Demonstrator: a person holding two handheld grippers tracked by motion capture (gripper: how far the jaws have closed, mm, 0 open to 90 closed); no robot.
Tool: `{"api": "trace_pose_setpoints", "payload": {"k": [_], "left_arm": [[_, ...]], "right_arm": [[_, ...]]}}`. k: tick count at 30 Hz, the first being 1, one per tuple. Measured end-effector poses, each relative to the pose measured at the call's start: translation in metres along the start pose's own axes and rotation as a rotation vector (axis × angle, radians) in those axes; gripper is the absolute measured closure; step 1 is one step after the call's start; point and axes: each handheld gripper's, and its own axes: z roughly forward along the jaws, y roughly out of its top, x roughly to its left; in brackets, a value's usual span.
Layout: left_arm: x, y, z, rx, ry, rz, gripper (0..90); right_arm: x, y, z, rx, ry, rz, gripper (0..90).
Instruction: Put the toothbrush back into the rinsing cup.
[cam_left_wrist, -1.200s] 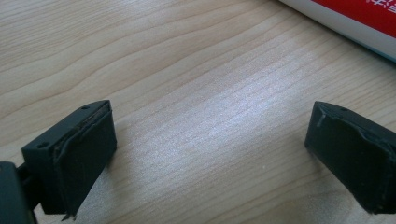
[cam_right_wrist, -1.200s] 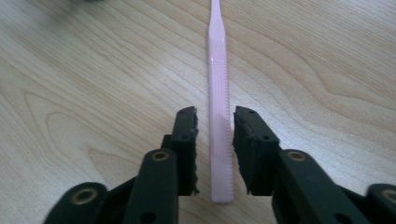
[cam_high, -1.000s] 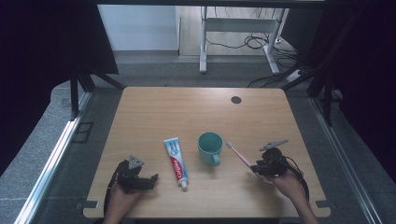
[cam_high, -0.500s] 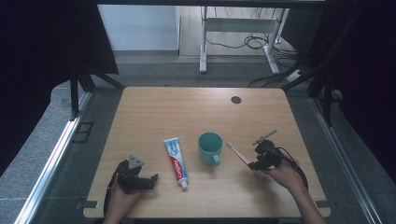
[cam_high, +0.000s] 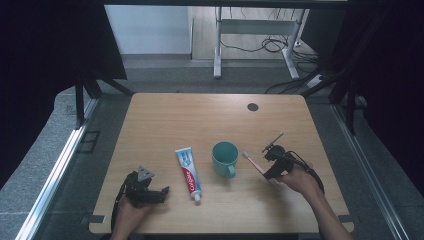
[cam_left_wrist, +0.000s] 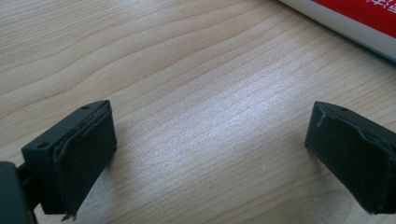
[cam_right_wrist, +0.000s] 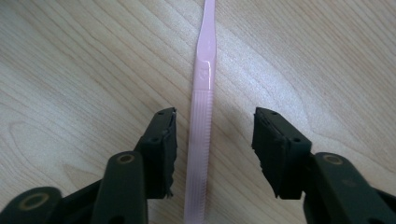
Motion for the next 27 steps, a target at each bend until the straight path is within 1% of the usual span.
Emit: {"api": "trace_pose_setpoints", "payload": {"k": [1,3,5,6,7,9,13,17,19,26,27], "left_arm": [[0.000,0.000,0.000,0.000,0.000,0.000,1.8],[0.000,0.000,0.000,0.000,0.000,0.000,1.8],[0.000,0.000,0.000,0.000,0.000,0.000,1.8],[0.000,0.000,0.000,0.000,0.000,0.000,1.8],[0.000,0.000,0.000,0.000,0.000,0.000,1.8],[0.000,0.000,0.000,0.000,0.000,0.000,1.8],[0.000,0.000,0.000,0.000,0.000,0.000,1.7],[0.000,0.000,0.000,0.000,0.000,0.000,1.7],[0.000,0.000,0.000,0.000,0.000,0.001,1.7],[0.000,0.000,0.000,0.000,-0.001,0.001,1.7],[0.000,0.000,0.000,0.001,-0.001,0.001,1.7]], "right_arm": [[0.000,0.002,0.000,0.008,0.001,-0.006,51.7],[0.001,0.008,0.001,0.043,0.003,-0.019,55.4],[0.001,0.010,0.001,0.053,0.005,-0.022,56.1],[0.003,0.015,0.003,0.077,0.003,-0.025,57.4],[0.003,0.015,0.003,0.077,0.003,-0.025,57.4],[0.004,0.020,0.005,0.100,0.002,-0.035,58.9],[0.007,0.028,0.010,0.134,-0.002,-0.035,60.8],[0.007,0.032,0.014,0.152,-0.002,-0.043,62.2],[0.007,0.033,0.015,0.155,0.003,-0.040,63.4],[0.006,0.035,0.020,0.170,-0.004,-0.040,66.1],[0.005,0.036,0.021,0.175,-0.004,-0.038,68.1]]}}
